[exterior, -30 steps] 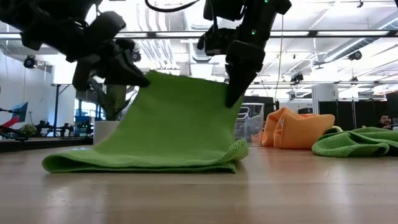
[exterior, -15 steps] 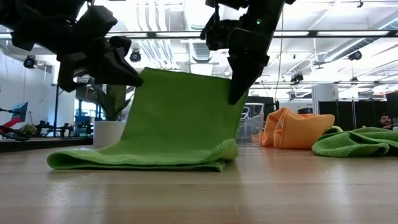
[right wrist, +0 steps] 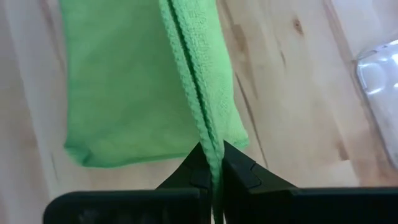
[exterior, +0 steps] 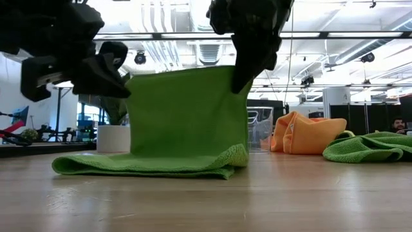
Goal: Fold microfiber towels
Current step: Fold the top green towel
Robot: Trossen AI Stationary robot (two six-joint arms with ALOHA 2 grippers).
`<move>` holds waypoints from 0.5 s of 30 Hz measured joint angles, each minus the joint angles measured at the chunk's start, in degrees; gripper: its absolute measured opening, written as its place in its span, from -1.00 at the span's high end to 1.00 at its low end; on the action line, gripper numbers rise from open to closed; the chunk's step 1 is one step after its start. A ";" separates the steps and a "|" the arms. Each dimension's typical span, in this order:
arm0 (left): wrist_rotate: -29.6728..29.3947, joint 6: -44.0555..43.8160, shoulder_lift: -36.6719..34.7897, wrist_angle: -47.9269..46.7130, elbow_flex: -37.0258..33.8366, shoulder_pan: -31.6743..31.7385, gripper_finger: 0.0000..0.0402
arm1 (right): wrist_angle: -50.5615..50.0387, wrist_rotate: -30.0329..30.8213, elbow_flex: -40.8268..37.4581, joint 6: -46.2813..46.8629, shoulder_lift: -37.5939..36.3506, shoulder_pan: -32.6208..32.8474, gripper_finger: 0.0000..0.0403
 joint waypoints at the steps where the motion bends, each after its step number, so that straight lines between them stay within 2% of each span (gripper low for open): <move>1: 0.02 -0.92 -0.02 0.62 -0.62 -0.12 1.00 | 0.22 -0.02 0.00 0.09 0.04 0.28 0.96; 4: 0.08 -2.53 -0.24 0.79 -1.73 -0.66 1.00 | 1.11 -0.37 0.21 0.22 0.94 1.04 0.96; 9: 0.23 -2.67 -0.94 0.81 -1.90 -2.02 1.00 | 0.63 -4.46 1.83 -0.23 4.38 2.03 0.96; 15: 1.18 -3.35 -1.34 0.26 -1.92 -3.48 1.00 | 0.01 -5.21 4.44 -0.84 7.52 3.13 0.96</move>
